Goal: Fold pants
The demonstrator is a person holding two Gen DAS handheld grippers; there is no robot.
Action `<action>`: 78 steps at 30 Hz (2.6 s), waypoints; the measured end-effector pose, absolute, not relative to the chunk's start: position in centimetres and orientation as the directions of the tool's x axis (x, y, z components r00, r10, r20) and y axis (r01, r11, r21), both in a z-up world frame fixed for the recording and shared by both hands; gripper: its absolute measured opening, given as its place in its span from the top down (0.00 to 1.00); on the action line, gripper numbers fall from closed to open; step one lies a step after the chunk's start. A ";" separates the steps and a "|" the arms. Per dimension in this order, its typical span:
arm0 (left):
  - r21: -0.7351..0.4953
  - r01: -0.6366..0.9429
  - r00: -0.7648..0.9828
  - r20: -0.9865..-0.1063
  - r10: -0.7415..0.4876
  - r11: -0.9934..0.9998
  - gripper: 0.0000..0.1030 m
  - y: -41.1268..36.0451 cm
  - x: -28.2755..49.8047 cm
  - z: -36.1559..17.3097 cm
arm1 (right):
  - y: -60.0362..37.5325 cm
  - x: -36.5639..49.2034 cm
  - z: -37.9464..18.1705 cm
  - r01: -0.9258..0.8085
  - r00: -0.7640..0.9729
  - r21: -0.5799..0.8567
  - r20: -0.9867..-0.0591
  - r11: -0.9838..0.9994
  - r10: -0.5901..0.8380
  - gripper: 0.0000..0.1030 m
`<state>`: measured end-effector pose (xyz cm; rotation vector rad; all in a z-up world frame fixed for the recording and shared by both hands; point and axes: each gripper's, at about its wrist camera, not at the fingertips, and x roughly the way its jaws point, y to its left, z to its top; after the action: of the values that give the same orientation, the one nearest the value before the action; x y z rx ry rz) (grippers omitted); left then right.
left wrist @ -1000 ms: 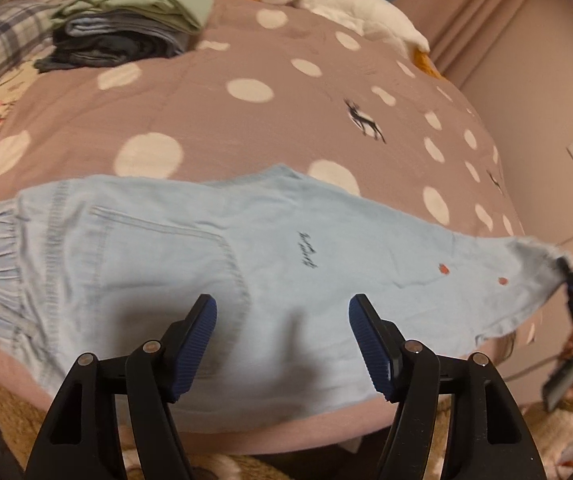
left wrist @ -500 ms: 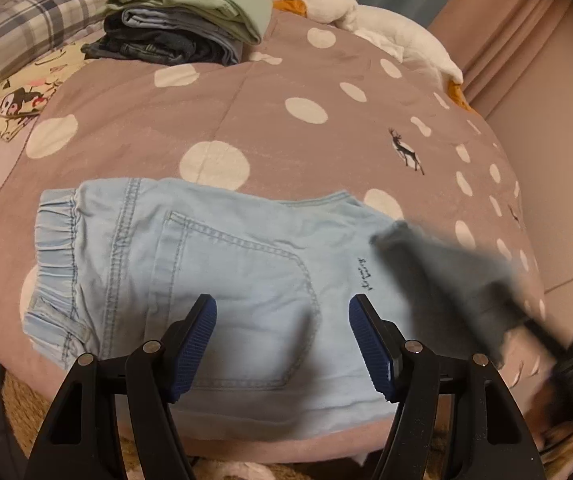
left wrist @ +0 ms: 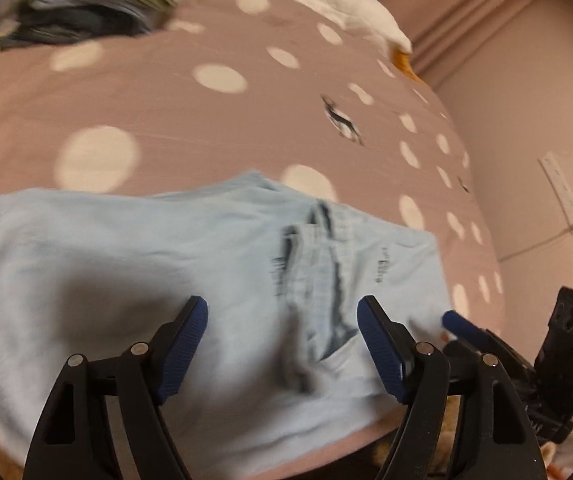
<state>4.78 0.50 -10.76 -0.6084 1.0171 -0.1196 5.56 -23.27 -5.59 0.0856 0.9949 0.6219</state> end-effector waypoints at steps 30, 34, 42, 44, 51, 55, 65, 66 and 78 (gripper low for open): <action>-0.519 -0.137 0.428 -0.799 -0.422 0.844 0.89 -1.9 6.5 -14.6 | -26.7 14.6 -11.2 -0.188 0.388 0.272 -0.862 0.944 0.326 0.83; -0.581 -0.169 0.426 -0.771 -0.473 0.796 0.87 -0.7 6.5 -15.2 | -27.2 12.7 -11.0 -0.215 0.391 0.243 -0.866 0.946 0.311 0.83; -0.552 -0.170 0.421 -0.790 -0.446 0.817 0.87 -1.4 6.5 -14.5 | -28.7 8.0 -10.9 -0.230 0.357 0.205 -0.892 0.951 0.279 0.83; -0.542 -0.166 0.417 -0.796 -0.439 0.824 0.87 -1.5 6.4 -14.4 | -29.2 6.9 -10.8 -0.226 0.356 0.202 -0.893 0.953 0.274 0.83; -0.485 -0.162 0.425 -0.820 -0.382 0.860 0.87 -2.0 5.8 -13.9 | -29.5 6.2 -11.0 -0.195 0.357 0.218 -0.892 0.956 0.276 0.83; -0.451 -0.147 0.433 -0.830 -0.353 0.880 0.86 -2.4 5.5 -13.8 | -29.4 6.0 -11.0 -0.195 0.362 0.213 -0.892 0.957 0.272 0.83; -0.470 -0.164 0.429 -0.826 -0.367 0.867 0.83 -2.1 4.2 -13.9 | -29.3 5.9 -11.1 -0.183 0.371 0.214 -0.889 0.960 0.269 0.82; -0.482 -0.169 0.425 -0.822 -0.378 0.860 0.83 -1.9 3.9 -14.0 | -29.3 5.9 -11.1 -0.182 0.372 0.215 -0.888 0.959 0.270 0.82; -0.507 -0.202 0.413 -0.820 -0.396 0.838 0.82 -1.7 2.2 -13.9 | -29.2 5.7 -11.1 -0.178 0.378 0.213 -0.887 0.961 0.266 0.82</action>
<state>2.23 -1.67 -13.91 -0.5978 1.1577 -0.1315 5.72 -29.19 -11.14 0.0862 1.1490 0.2845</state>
